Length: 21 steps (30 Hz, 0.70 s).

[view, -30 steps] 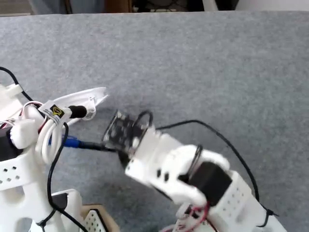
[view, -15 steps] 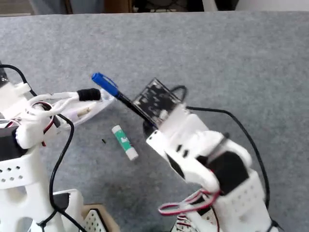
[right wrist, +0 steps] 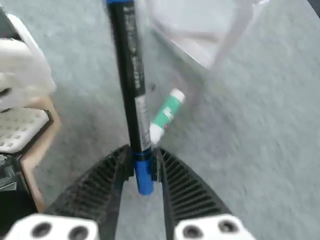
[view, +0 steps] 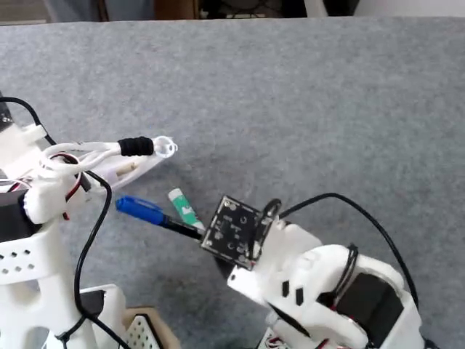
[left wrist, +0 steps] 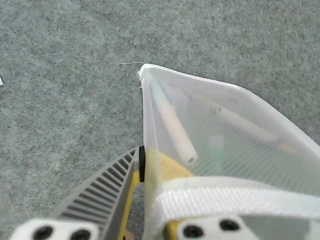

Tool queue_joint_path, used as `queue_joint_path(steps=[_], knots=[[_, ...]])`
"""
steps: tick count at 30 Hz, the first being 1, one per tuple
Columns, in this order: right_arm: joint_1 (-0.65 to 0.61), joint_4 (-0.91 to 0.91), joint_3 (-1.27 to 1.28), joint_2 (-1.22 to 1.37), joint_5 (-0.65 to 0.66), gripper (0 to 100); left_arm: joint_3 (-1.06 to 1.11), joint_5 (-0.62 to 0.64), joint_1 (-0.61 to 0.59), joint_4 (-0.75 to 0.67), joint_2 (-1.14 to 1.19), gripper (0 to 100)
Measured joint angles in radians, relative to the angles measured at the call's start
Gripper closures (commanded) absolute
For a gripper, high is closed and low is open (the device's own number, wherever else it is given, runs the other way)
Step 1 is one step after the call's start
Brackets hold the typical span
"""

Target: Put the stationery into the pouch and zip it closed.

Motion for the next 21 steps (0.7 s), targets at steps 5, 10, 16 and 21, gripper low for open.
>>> queue_joint_path(steps=[5, 10, 16, 21], knots=[[-0.006, -0.123, 0.052, 0.101, -0.009, 98.6, 0.0, 0.0, 0.0, 0.0, 0.0, 97], [0.038, -0.238, 0.083, 0.21, -0.011, 98.6, 0.0, 0.0, 0.0, 0.0, 0.0, 97], [0.089, -0.336, 0.083, 0.307, -0.011, 98.6, 0.0, 0.0, 0.0, 0.0, 0.0, 97], [0.103, -0.354, 0.041, 0.359, -0.011, 98.6, 0.0, 0.0, 0.0, 0.0, 0.0, 97]])
